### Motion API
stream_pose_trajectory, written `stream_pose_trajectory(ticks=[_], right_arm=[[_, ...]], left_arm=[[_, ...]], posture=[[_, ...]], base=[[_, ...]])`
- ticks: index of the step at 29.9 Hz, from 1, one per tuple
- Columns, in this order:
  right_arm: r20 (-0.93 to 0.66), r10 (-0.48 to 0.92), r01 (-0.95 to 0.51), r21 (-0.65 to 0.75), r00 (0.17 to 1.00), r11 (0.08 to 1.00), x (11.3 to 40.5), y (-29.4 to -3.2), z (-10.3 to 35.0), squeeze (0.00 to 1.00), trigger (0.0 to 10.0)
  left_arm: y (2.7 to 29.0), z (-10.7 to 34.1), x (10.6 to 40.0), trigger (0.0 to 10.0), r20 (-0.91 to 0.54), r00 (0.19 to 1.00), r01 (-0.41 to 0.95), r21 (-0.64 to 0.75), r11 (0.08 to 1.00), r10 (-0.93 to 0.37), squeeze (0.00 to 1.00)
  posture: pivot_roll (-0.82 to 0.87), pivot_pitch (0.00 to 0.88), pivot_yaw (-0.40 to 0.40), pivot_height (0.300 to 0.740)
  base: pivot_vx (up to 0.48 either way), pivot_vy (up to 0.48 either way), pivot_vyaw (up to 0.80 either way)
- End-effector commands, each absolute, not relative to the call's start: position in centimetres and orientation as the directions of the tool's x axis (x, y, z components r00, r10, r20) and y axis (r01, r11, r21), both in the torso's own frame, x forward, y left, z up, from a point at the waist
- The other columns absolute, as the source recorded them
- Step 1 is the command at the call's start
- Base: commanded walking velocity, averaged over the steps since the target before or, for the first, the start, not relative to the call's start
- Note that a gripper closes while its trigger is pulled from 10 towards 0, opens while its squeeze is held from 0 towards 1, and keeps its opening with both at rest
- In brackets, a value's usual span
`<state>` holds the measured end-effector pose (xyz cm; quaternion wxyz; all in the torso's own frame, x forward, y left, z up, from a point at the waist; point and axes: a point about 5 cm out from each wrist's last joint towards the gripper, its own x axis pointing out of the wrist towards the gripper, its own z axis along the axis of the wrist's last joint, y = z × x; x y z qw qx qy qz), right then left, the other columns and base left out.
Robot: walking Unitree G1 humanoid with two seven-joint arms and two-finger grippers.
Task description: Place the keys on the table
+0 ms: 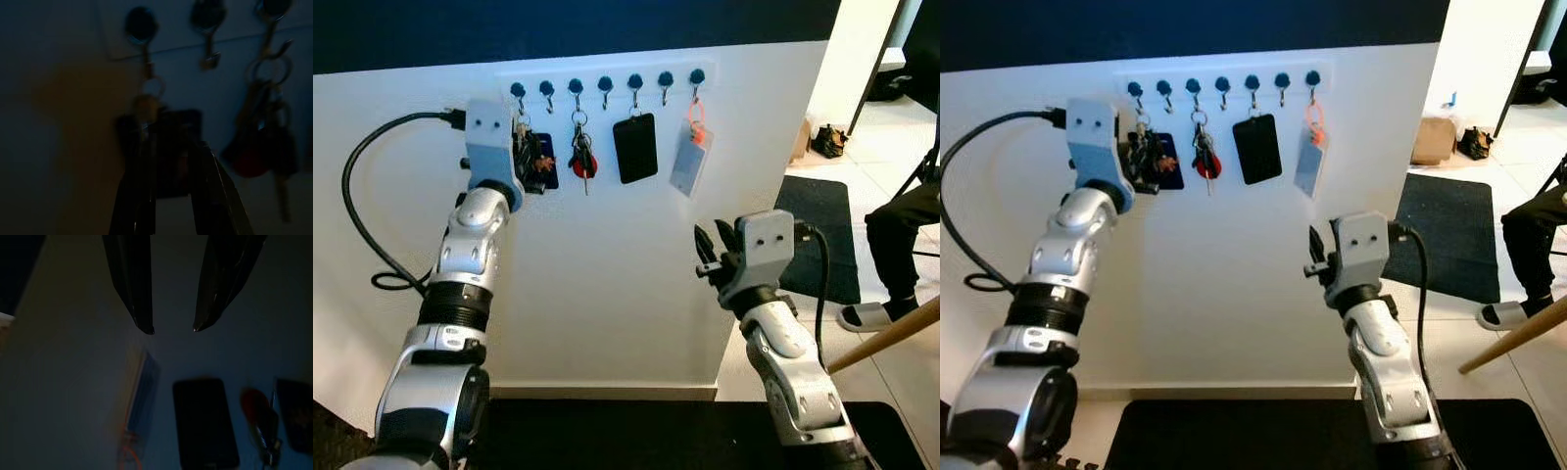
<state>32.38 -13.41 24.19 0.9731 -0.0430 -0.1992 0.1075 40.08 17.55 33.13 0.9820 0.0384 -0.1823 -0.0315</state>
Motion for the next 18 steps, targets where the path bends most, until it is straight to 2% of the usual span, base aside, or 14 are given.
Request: stream_pose_trajectory(ticks=[1,11,18], right_arm=[[0.396,0.225,-0.197,-0.111,0.890,0.974,32.5,-13.4,24.5,0.00,10.0],[0.430,0.227,-0.198,-0.113,0.874,0.974,32.7,-13.6,25.7,0.00,10.0],[0.432,0.234,-0.210,-0.104,0.871,0.972,32.7,-13.1,25.6,0.00,10.0]], left_arm=[[19.1,34.2,39.9,10.0,0.387,0.921,0.014,0.088,0.996,-0.047,0.00],[21.7,36.3,39.5,10.0,0.435,0.899,0.012,0.099,0.995,-0.054,0.00],[21.7,36.1,40.0,10.0,0.415,0.908,0.006,0.118,0.993,-0.054,0.00]], posture=[[0.05,0.228,0.087,0.740],[0.06,0.242,0.082,0.740],[0.06,0.239,0.093,0.740]], base=[[0.000,0.000,0.00],[0.000,0.000,0.00],[0.000,0.000,0.00]])
